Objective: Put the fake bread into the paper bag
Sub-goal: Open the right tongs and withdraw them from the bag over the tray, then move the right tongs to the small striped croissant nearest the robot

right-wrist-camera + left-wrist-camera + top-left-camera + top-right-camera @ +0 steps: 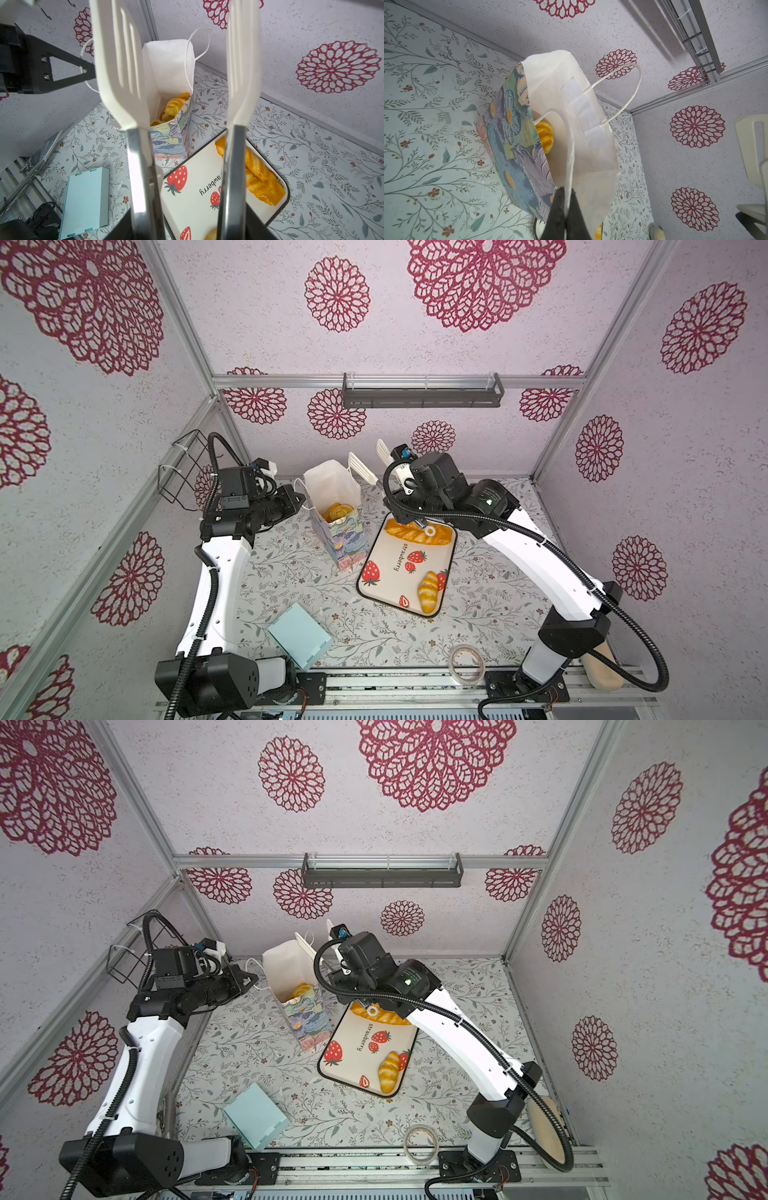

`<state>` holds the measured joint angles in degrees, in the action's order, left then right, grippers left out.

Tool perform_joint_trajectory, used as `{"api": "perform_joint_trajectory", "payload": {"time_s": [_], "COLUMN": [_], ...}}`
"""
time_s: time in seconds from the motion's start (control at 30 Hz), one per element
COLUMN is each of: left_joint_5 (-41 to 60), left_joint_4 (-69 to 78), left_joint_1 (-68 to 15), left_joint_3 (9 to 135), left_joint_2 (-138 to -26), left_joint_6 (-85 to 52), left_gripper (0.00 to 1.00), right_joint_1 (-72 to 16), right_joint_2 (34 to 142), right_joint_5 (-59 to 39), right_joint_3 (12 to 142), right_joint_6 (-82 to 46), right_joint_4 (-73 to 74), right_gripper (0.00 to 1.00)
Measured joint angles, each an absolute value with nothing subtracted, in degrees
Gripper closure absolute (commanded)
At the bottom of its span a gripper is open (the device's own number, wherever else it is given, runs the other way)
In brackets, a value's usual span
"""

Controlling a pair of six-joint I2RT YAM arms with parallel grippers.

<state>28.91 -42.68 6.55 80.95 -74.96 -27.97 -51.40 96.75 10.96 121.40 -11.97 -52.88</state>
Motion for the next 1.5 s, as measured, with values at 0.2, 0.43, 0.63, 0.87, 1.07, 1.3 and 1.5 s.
{"api": "perform_joint_trajectory", "payload": {"time_s": [0.2, 0.43, 0.63, 0.87, 1.07, 1.3, 1.5], "left_joint_5": [28.9, 29.1, 29.1, 29.1, 29.1, 29.2, 29.3], "left_joint_4": [-42.7, -42.7, -42.7, -42.7, -42.7, -42.7, -42.7], "left_joint_1": [6.5, 6.5, 6.5, 6.5, 6.5, 6.5, 6.5], "left_joint_3": [80.9, 80.9, 80.9, 80.9, 80.9, 80.9, 80.9], "left_joint_2": [-75.0, -75.0, -75.0, -74.9, -74.9, -74.9, -74.9], "left_joint_6": [-28.0, -28.2, -28.2, -28.1, -28.2, -28.2, -28.6], "left_gripper": [1.00, 1.00, 1.00, 1.00, 1.00, 1.00, 1.00], "right_joint_1": [-50.5, -49.5, -48.0, -46.1, -44.9, -44.1, -43.7], "right_joint_2": [91.4, 86.8, 83.8, 81.8, 81.3, 80.9, 80.9], "right_joint_5": [12.3, 13.1, 13.2, 12.2, 10.2, 7.7, 5.6], "right_joint_3": [113.8, 106.0, 100.9, 95.1, 90.1, 85.8, 82.9], "right_joint_6": [-12.8, -14.3, -15.7, -18.0, -19.5, -21.1, -22.4], "right_joint_4": [-51.4, -50.7, -49.6, -49.1, -49.6, -50.9, -51.9], "right_gripper": [0.44, 0.44, 0.44, 0.43, 0.43, 0.43, 0.43]}}
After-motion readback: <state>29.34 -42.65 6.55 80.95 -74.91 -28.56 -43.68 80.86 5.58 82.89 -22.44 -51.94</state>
